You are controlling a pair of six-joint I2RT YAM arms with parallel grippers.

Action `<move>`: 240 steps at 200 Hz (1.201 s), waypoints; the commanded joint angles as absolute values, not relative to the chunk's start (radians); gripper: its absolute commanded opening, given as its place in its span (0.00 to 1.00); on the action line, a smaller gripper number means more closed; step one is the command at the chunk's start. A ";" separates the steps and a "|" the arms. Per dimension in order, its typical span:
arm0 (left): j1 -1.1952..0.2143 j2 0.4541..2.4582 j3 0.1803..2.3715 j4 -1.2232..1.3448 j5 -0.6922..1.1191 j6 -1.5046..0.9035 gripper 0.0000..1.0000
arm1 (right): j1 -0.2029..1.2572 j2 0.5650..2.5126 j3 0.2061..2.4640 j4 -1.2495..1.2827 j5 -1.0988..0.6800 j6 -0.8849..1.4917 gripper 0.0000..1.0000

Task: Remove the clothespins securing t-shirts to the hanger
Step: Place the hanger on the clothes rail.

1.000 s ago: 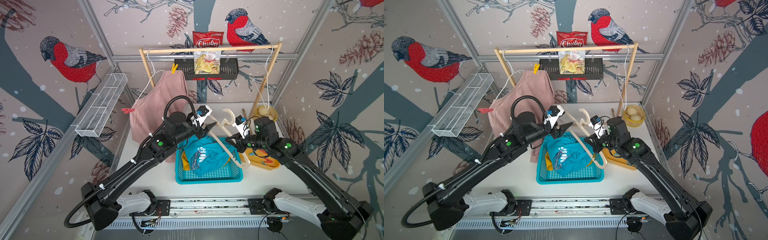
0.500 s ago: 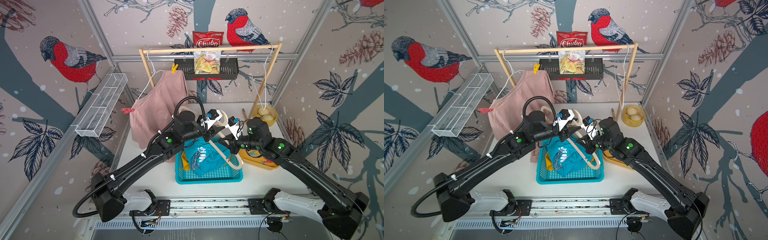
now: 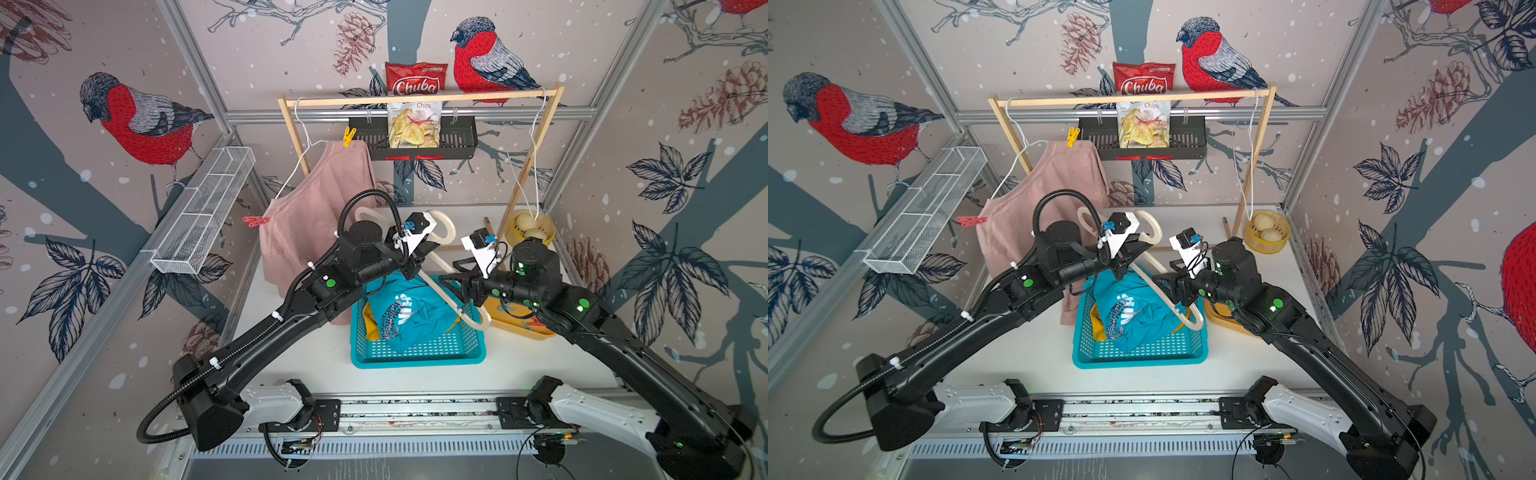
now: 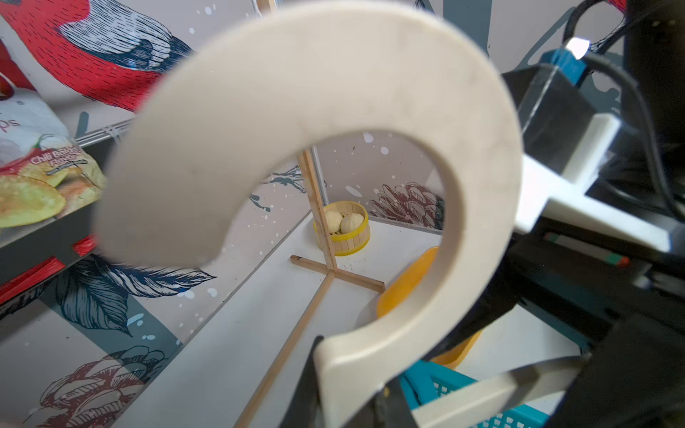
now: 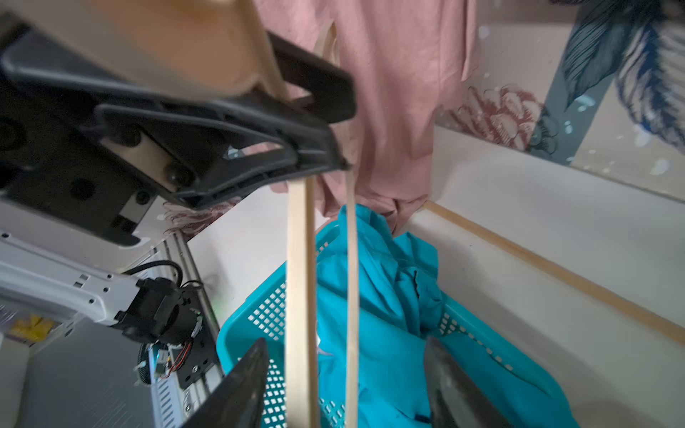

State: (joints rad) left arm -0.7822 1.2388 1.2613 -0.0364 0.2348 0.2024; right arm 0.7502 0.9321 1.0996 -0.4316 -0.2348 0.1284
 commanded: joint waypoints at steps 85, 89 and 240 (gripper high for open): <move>-0.527 1.048 1.174 -0.012 0.335 0.012 0.00 | 0.624 0.838 1.053 -0.324 -0.359 0.144 0.84; -0.523 1.051 1.174 -0.013 0.333 -0.001 0.00 | 0.629 0.839 1.045 -0.315 -0.360 0.145 0.84; -0.516 1.096 1.178 -0.047 0.224 -0.041 0.00 | 0.620 0.826 1.059 -0.255 -0.280 0.223 0.84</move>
State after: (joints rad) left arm -0.5190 1.0969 1.1713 -0.0689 0.2699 -0.0444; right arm 0.6323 0.8295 1.0554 -0.3069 -0.2398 0.1894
